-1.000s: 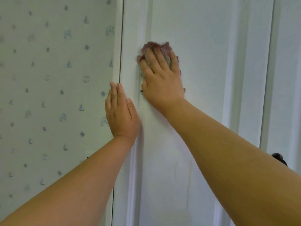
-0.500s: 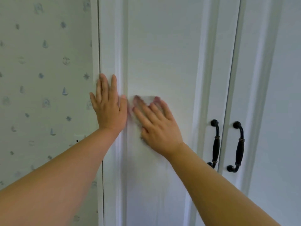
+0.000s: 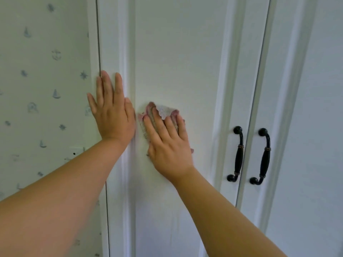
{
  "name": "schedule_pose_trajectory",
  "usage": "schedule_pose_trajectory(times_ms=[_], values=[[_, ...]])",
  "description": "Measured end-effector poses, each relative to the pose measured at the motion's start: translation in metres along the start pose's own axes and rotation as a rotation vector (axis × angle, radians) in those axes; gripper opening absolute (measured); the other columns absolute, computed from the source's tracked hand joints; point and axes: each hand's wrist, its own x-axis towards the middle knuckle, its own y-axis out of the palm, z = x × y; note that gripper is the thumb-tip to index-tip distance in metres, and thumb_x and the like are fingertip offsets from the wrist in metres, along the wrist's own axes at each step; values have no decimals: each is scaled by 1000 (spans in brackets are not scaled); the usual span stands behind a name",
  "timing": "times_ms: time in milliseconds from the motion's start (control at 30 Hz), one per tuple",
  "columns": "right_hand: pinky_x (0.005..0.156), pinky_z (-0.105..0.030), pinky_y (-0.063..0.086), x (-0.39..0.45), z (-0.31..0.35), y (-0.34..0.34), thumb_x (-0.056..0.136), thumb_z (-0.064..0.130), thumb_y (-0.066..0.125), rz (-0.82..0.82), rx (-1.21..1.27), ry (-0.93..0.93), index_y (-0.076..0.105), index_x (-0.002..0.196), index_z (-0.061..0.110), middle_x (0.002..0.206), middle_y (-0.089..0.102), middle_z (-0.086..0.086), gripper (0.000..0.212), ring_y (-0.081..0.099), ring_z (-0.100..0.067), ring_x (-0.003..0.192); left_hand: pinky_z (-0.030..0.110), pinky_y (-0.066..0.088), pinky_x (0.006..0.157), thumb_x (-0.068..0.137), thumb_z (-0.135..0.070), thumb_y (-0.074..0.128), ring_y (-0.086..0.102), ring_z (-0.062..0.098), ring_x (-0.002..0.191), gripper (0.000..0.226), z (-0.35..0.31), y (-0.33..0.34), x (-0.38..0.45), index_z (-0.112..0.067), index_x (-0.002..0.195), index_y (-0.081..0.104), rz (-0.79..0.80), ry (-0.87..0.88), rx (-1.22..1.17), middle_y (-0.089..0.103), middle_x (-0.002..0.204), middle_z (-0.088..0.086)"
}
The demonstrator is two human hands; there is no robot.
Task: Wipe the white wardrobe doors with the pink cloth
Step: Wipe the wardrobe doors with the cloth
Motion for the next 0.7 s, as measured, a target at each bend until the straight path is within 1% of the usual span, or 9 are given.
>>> schedule_pose_trajectory(times_ms=[67, 167, 233, 333, 400, 467, 533, 600, 700], values=[[125, -51, 14, -22, -13, -5, 91, 18, 49, 44, 5, -21, 34, 156, 17, 165, 25, -5, 67, 32, -31, 148, 56, 4, 122, 103, -22, 31, 5, 27, 154, 60, -1, 0, -2, -19, 160, 12, -14, 5, -8, 7, 167, 12], [124, -51, 16, -23, -37, -19, 90, 19, 45, 10, -13, 74, 35, 156, 17, 165, 23, -6, 67, 31, -29, 149, 57, 6, 122, 102, -21, 33, 6, 27, 154, 60, -3, 1, -3, -19, 160, 14, -27, -3, -17, 9, 167, 13], [125, -50, 14, -2, -57, -28, 93, 20, 40, -45, -3, 194, 33, 156, 15, 165, 22, -8, 64, 23, -28, 152, 57, 7, 122, 102, -21, 32, 6, 27, 154, 60, -3, 1, -4, -20, 160, 14, -18, -2, -17, 9, 167, 12], [126, -49, 8, 54, -84, -41, 97, 17, 37, -147, 32, 349, 25, 159, 13, 167, 15, -11, 64, 10, -26, 155, 57, 6, 122, 102, -22, 32, 5, 26, 154, 61, -2, 1, -4, -20, 160, 13, -22, 5, -12, 8, 167, 11], [126, -48, 10, 83, -94, -46, 97, 20, 35, -197, 55, 416, 23, 159, 12, 167, 15, -13, 64, 8, -28, 155, 56, 5, 122, 102, -21, 33, 5, 26, 154, 61, 0, 2, -4, -20, 160, 13, -36, 14, -16, 8, 167, 12], [126, -47, 11, 88, -89, -41, 98, 21, 37, -234, 36, 443, 25, 159, 12, 166, 17, -14, 63, 10, -30, 155, 56, 5, 122, 102, -20, 34, 6, 26, 154, 61, 1, 3, -4, -20, 160, 14, -50, 15, -18, 8, 167, 12], [125, -48, 14, 69, -77, -28, 99, 22, 42, -271, 16, 459, 28, 157, 9, 165, 19, -17, 61, 13, -33, 154, 56, 5, 122, 102, -19, 34, 6, 27, 154, 61, 0, 5, -4, -20, 160, 15, -58, 15, -27, 9, 167, 12], [123, -52, 20, 30, -61, -13, 99, 20, 45, -302, 22, 463, 34, 154, 6, 162, 24, -21, 58, 17, -36, 153, 56, 6, 122, 101, -19, 33, 8, 27, 154, 61, 1, 5, -4, -19, 159, 16, -71, 14, -23, 10, 166, 13], [121, -54, 26, -49, -35, 1, 98, 19, 44, -248, 50, 478, 39, 152, 5, 161, 27, -21, 56, 19, -36, 152, 57, 6, 121, 100, -19, 33, 8, 28, 154, 61, -1, 6, -3, -19, 159, 18, -65, 13, -30, 11, 166, 14]])
